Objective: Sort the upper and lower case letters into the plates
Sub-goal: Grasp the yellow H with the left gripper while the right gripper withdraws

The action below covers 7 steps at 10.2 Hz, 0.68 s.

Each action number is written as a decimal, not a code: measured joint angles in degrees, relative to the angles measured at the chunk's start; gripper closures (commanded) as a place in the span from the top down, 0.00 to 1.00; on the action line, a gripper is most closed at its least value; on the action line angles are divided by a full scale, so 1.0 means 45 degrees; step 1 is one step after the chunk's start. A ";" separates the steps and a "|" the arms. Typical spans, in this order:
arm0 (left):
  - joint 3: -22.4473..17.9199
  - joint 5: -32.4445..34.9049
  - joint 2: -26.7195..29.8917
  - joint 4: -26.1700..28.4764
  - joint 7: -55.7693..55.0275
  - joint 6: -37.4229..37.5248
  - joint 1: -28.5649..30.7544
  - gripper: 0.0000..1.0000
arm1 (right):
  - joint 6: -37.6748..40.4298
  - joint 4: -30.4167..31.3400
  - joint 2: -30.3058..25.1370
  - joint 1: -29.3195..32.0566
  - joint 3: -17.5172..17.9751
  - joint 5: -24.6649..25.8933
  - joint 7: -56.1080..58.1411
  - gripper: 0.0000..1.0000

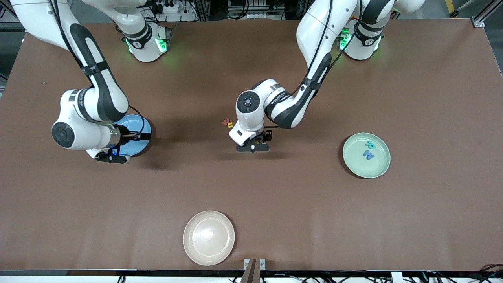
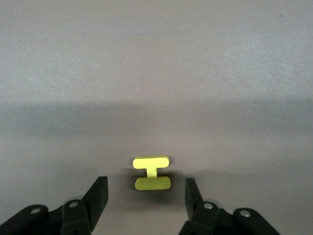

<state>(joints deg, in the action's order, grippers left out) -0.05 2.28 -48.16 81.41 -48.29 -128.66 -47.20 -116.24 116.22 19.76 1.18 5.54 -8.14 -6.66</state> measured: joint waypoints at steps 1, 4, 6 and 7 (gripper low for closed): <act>-0.0005 0.0000 -0.0014 0.0005 0.0005 -0.0027 0.0000 0.72 | -0.0023 -0.0005 0.0000 -0.0121 0.0085 -0.0007 -0.0276 1.00; -0.0036 -0.0001 -0.0089 0.0021 0.0252 -0.0127 0.0007 0.70 | -0.0186 -0.0027 0.0001 -0.0439 0.0442 -0.0343 -0.0881 1.00; -0.0048 -0.0007 -0.0130 0.0022 0.0407 -0.0152 0.0015 0.68 | -0.0550 -0.0025 0.0033 -0.0579 0.1075 -0.0433 -0.2152 1.00; -0.0059 -0.0010 -0.0152 0.0022 0.0473 -0.0170 0.0035 0.68 | -0.0649 -0.0019 0.0064 -0.0674 0.1346 -0.0433 -0.2754 1.00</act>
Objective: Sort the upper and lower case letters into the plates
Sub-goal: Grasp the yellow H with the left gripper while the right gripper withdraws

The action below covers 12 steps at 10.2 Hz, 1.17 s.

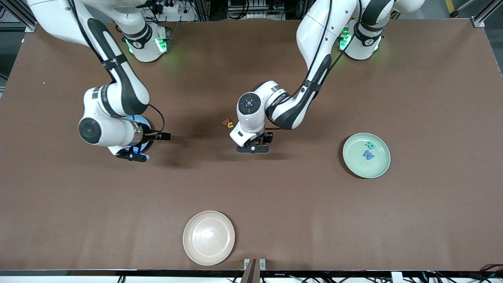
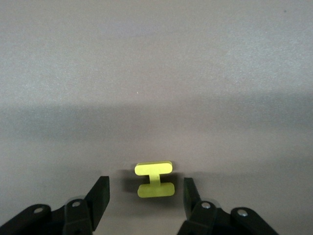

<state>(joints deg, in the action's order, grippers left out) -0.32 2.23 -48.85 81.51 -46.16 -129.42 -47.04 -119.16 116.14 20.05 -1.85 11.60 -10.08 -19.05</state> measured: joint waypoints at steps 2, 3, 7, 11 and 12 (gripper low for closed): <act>-0.0007 -0.0005 -0.0044 0.0000 0.0111 -0.0050 0.0029 0.68 | -0.0169 0.0018 0.0057 -0.0157 0.0333 -0.0004 -0.0919 1.00; -0.0010 -0.0007 -0.0054 0.0000 0.0141 -0.0071 0.0033 0.68 | -0.0286 0.0033 0.0084 -0.0225 0.0442 -0.0004 -0.1241 1.00; -0.0013 -0.0015 -0.0228 0.0002 0.0190 -0.0106 0.0060 0.64 | -0.0346 0.0050 0.0129 -0.0255 0.0477 -0.0004 -0.1434 1.00; -0.0012 -0.0023 -0.0246 -0.0010 0.0355 -0.0298 0.0096 0.00 | -0.0349 0.0050 0.0131 -0.0253 0.0471 -0.0004 -0.1440 1.00; -0.0012 -0.0042 -0.0244 -0.0045 0.0542 -0.0338 0.0099 0.00 | -0.0353 0.0050 0.0131 -0.0253 0.0471 -0.0004 -0.1440 1.00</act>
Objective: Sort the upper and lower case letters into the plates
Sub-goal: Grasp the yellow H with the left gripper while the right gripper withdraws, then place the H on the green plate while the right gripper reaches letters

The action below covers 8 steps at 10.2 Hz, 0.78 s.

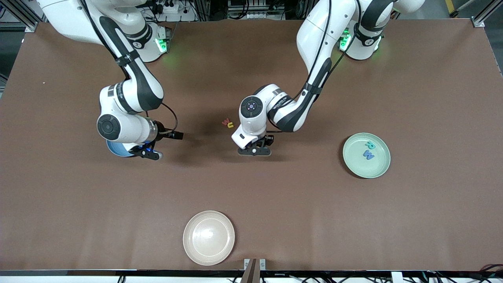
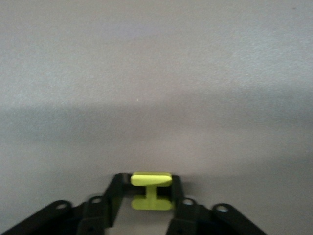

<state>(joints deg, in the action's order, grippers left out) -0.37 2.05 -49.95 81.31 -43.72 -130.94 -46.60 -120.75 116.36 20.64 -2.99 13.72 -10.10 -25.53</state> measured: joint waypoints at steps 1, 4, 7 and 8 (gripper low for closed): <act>-0.0008 -0.0001 0.0004 -0.0010 0.0085 -0.0002 0.0014 0.00 | -0.0006 0.0000 0.0000 0.0000 0.0000 0.0000 0.0000 1.00; 0.0053 -0.0001 0.0267 -0.0103 0.0176 -0.0118 0.0529 0.00 | -0.0012 0.0000 0.0000 0.0000 -0.0001 0.0000 -0.0001 1.00; 0.0385 -0.0001 0.1868 0.0121 0.0509 0.0246 0.1767 0.00 | -0.0011 -0.0007 0.0000 0.0001 -0.0005 0.0000 -0.0002 1.00; 0.0576 -0.0001 0.2679 0.0593 0.0861 0.0424 0.2428 0.00 | -0.0012 -0.0009 0.0000 0.0003 -0.0002 -0.0001 -0.0014 1.00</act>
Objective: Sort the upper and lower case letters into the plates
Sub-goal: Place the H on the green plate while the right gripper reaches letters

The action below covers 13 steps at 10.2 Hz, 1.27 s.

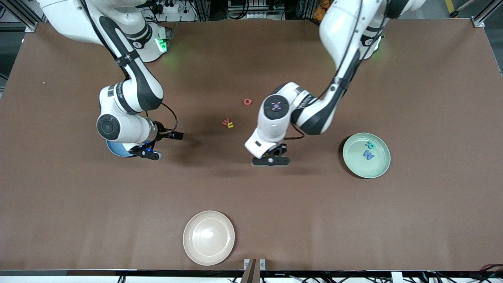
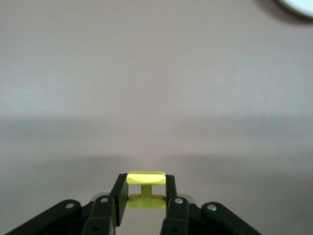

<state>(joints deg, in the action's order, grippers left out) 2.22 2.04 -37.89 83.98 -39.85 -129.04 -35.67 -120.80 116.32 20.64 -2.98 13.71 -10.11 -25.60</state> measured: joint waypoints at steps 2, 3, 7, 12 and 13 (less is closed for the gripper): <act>0.0540 0.0000 0.1608 0.1461 0.0991 0.0289 0.1598 0.00 | -0.0007 -0.0021 0.0000 -0.0033 0.0016 -0.0002 -0.0216 1.00; 0.0678 0.0000 0.2323 0.2261 0.1838 0.0578 0.2361 0.00 | -0.0007 -0.0075 -0.0001 -0.0144 0.0030 -0.0003 -0.0278 1.00; 0.1073 0.0465 0.3741 0.5183 0.3552 0.0957 0.4934 0.00 | -0.0718 -0.0306 -0.0003 -0.2035 0.0102 -0.0012 -0.0468 1.00; 0.1041 0.1434 0.3542 0.7013 0.3584 0.0917 0.6125 0.00 | -0.2359 -0.0303 0.0134 -0.4515 0.0121 0.0063 -0.0797 1.00; 0.0974 0.1666 0.3515 0.7095 0.3586 0.0916 0.6316 0.01 | -0.2546 -0.0292 0.0310 -0.4728 0.0116 0.0312 -0.0765 1.00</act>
<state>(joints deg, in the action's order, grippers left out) 6.60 9.54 -22.08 115.91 -23.71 -124.91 -7.25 -132.25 115.01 22.03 -24.26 14.23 -8.70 -29.04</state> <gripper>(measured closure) 0.656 0.000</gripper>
